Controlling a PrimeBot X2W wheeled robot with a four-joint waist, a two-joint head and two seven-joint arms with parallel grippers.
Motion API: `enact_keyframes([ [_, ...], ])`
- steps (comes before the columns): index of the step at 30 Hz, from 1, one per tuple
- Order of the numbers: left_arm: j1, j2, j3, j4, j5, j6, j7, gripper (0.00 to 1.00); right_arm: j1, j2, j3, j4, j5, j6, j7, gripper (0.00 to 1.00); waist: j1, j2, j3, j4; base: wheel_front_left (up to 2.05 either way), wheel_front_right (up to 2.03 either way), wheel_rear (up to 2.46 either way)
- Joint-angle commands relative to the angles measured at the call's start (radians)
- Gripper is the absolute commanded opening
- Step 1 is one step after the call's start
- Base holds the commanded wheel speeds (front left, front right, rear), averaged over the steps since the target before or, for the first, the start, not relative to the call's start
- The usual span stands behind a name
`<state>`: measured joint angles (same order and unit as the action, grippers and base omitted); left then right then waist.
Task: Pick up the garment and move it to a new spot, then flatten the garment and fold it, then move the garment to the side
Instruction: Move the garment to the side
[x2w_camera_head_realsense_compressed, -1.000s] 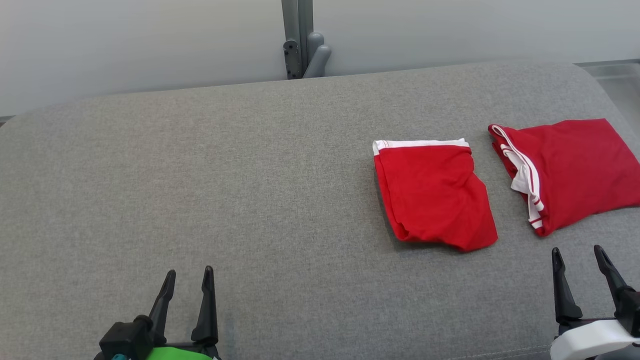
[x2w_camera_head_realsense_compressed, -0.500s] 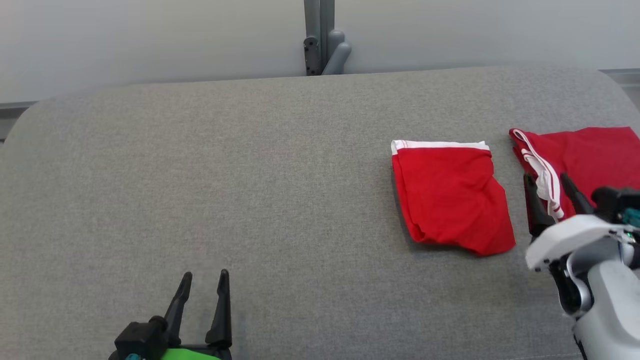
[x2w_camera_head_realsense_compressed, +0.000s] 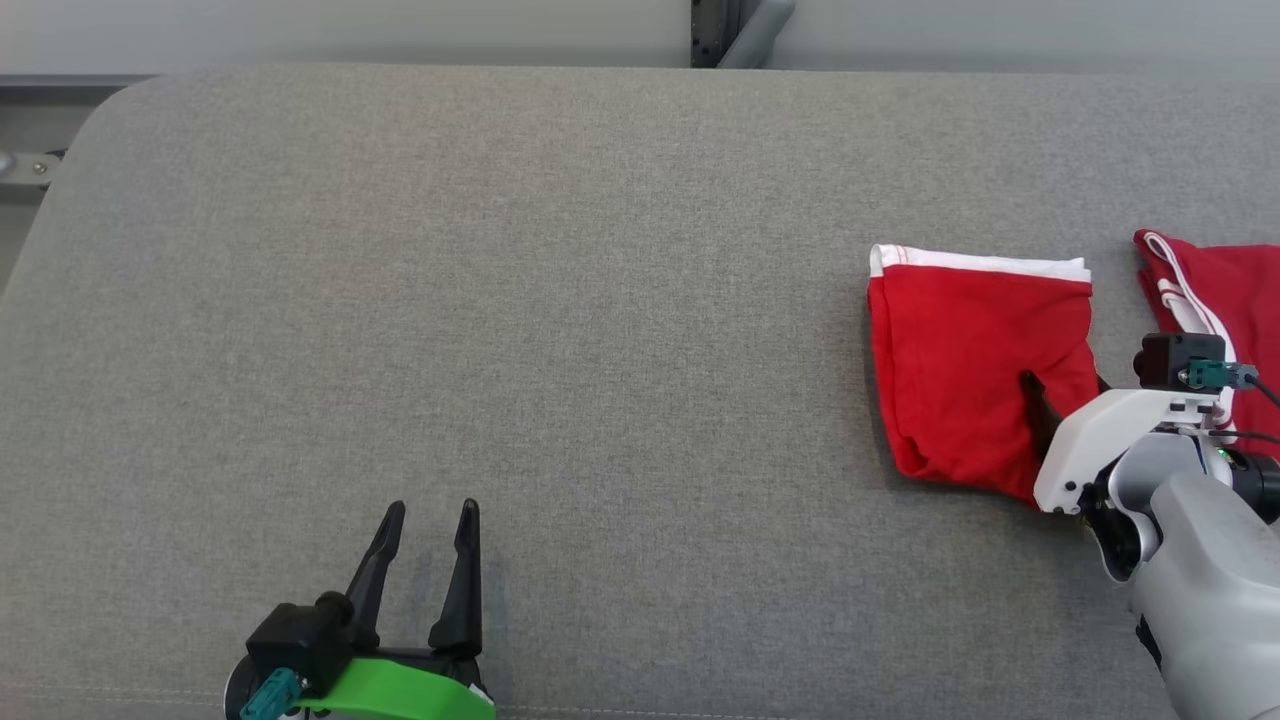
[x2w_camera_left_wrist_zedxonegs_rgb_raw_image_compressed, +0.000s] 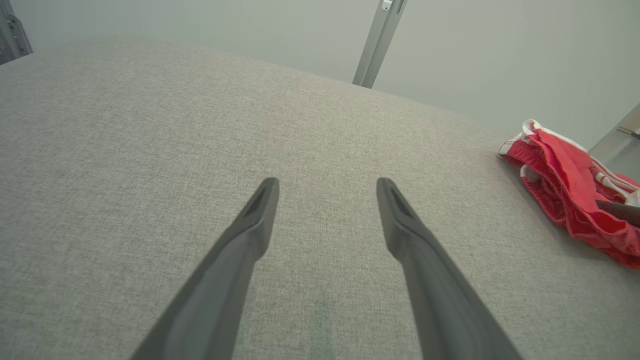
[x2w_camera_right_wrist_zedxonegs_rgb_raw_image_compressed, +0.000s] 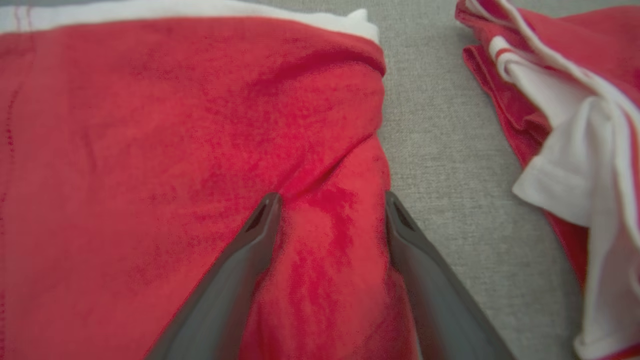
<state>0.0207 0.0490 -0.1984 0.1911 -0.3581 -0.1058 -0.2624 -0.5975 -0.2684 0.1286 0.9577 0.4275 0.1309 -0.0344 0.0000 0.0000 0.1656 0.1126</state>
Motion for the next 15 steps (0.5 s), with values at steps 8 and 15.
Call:
enact_keyframes([
  [8, -0.047, 0.003, 0.008, -0.01, 0.011, 0.005, -0.003, 1.0, -0.07, 0.038, 0.137, 0.039, 0.093, 0.0, -0.009, 0.0, 0.0, 0.0, 0.05, -0.022, 0.0, 0.0, 0.0],
  [15, -0.068, 0.003, 0.029, -0.033, 0.0, 0.006, -0.003, 1.0, -0.183, -0.069, 0.31, -0.131, 0.198, -0.001, 0.036, 0.0, 0.0, 0.0, 0.09, -0.116, 0.0, 0.0, 0.0],
])
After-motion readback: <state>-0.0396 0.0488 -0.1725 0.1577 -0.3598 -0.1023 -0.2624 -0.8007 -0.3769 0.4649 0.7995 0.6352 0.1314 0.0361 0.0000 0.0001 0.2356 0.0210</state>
